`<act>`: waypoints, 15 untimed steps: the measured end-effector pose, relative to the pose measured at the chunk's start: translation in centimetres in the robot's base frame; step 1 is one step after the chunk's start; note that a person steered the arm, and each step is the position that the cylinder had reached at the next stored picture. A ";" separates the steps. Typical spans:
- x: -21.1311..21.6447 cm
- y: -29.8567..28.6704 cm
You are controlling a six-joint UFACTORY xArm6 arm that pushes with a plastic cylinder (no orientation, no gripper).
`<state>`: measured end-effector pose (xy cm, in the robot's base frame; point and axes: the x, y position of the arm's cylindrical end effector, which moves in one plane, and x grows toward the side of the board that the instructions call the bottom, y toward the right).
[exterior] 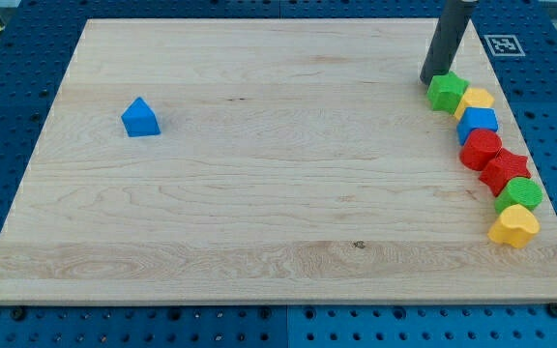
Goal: Move the blue triangle above to the green star
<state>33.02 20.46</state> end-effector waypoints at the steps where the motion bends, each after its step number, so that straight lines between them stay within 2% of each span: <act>1: -2.6 -3.2; 2: -2.2 -7.3; 3: 3.5 -8.9; 4: 12.1 -11.7; 5: 17.4 -19.0; 6: 17.8 -30.3; 7: 13.9 -37.8; 8: 10.4 -39.2; 10: 10.3 -40.4; 11: 8.3 -43.4; 12: 5.9 -39.2; 13: 5.9 -29.1; 14: 5.9 -26.8; 15: 5.9 -33.0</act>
<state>38.93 -12.58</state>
